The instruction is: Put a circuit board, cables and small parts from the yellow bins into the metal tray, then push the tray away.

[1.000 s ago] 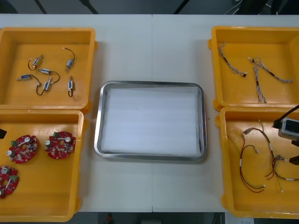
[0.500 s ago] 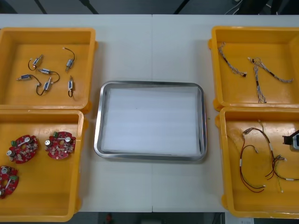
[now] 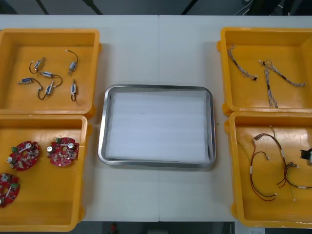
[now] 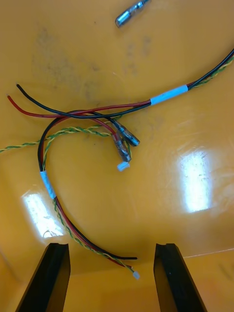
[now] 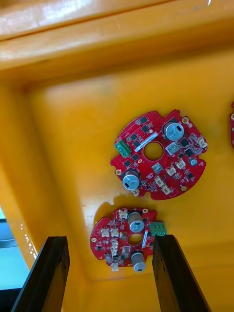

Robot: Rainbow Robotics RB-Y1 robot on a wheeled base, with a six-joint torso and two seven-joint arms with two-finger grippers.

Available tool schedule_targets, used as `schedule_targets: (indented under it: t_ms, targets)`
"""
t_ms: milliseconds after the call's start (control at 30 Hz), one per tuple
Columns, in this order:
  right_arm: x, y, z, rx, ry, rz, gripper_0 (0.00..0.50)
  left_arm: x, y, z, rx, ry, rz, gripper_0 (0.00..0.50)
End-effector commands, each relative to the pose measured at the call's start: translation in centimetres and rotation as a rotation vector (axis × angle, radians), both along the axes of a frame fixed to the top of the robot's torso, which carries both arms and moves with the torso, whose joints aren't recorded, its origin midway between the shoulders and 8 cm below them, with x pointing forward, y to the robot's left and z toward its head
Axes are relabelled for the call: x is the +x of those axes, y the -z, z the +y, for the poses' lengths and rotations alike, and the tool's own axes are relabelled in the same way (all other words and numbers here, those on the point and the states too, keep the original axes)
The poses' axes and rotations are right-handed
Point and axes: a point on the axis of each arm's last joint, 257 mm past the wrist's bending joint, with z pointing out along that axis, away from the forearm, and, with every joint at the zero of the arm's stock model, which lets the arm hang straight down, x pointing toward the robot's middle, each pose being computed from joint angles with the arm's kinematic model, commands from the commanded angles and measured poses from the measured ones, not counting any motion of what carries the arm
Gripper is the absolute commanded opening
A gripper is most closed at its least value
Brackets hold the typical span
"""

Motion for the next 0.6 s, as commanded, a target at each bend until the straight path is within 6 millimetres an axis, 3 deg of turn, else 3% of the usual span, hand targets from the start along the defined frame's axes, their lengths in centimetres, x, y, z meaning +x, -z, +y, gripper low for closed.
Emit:
schedule_targets:
  t_ms: [33, 300, 600]
  targets:
    - [-1.4, 2.1, -0.9, -0.028, -0.01, 0.039, 0.5, -0.7, 2.0, 0.9, -0.007, -0.048, 0.024, 0.5]
    - [-1.8, 4.9, -0.4, -0.029, -0.026, 0.037, 0.5, -1.0, 3.6, 1.6, 0.012, -0.044, 0.045, 0.5]
    - [-2.2, 5.9, -0.6, -0.057, -0.042, 0.048, 0.5, -1.3, 5.9, 1.7, 0.041, -0.03, 0.062, 0.5]
